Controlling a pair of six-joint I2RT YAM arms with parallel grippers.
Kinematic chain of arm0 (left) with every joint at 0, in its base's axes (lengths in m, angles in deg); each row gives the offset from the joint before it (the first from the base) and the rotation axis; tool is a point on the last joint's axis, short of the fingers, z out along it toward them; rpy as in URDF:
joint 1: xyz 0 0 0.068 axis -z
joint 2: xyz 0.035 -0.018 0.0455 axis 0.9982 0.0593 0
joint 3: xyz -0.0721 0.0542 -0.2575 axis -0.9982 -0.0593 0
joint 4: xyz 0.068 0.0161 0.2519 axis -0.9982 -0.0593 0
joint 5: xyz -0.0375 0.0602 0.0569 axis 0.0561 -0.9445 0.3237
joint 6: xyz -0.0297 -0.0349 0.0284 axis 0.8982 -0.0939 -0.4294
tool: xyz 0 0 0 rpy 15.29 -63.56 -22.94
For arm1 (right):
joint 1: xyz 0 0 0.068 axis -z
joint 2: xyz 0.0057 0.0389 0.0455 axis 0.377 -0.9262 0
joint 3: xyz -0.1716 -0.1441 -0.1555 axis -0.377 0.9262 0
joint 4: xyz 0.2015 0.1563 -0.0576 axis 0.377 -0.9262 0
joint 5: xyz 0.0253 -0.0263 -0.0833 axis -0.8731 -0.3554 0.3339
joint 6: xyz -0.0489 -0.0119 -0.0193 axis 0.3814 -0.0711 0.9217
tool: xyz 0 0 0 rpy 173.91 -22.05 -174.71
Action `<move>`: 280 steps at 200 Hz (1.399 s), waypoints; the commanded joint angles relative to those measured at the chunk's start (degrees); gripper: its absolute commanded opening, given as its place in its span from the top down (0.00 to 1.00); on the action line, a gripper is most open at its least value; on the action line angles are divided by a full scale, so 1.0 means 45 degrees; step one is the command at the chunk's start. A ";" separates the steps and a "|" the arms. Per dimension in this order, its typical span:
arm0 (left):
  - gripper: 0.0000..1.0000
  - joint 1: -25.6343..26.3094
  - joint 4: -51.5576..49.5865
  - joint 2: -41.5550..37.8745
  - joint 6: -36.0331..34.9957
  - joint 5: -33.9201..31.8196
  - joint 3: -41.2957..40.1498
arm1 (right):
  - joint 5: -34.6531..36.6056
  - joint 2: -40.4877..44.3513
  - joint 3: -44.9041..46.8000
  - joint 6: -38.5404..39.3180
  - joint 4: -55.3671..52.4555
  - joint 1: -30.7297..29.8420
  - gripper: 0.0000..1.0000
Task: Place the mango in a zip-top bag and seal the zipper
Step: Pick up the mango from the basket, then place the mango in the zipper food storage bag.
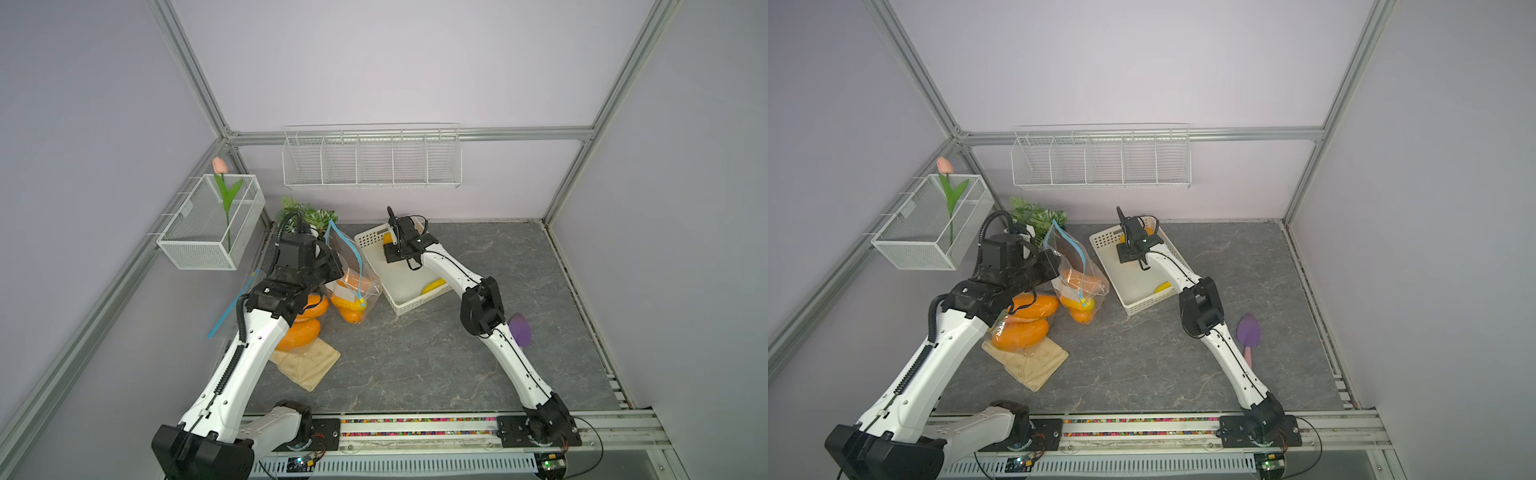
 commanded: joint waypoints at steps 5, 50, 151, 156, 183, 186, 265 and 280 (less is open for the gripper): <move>1.00 -0.0072 -0.0167 -0.0286 -0.0162 -0.0257 0.0331 | -0.0214 -0.0261 -0.0228 -0.0142 -0.0197 0.0027 0.42; 1.00 -0.0089 -0.0246 -0.0383 -0.0183 -0.0377 0.0334 | -0.0333 0.0219 -0.0209 -0.0139 -0.0343 0.0024 0.60; 1.00 -0.0093 0.1226 0.0438 0.0361 0.0851 0.0383 | -0.1861 1.0291 1.0412 -0.0184 0.4513 -0.0100 0.78; 1.00 -0.0091 0.1346 0.0521 0.0430 0.0925 0.0384 | -0.2067 1.0723 1.0909 -0.0165 0.4862 -0.0100 0.79; 1.00 -0.0092 0.1804 0.1001 0.0633 0.1506 0.0447 | -0.4131 1.2903 1.3404 -0.0038 0.7177 -0.0096 0.84; 1.00 -0.0076 0.1847 0.1033 0.0647 0.1563 0.0470 | -0.4334 1.3092 1.3649 -0.0046 0.7424 -0.0107 0.84; 1.00 -0.0081 0.2149 0.1415 0.1106 0.1761 0.0628 | -0.7933 1.4521 1.5825 -0.0593 1.0422 -0.0709 0.83; 1.00 -0.0079 0.2227 0.1319 0.1223 0.1833 0.0628 | -0.8057 1.4076 1.5597 -0.0705 1.0311 -0.0861 0.83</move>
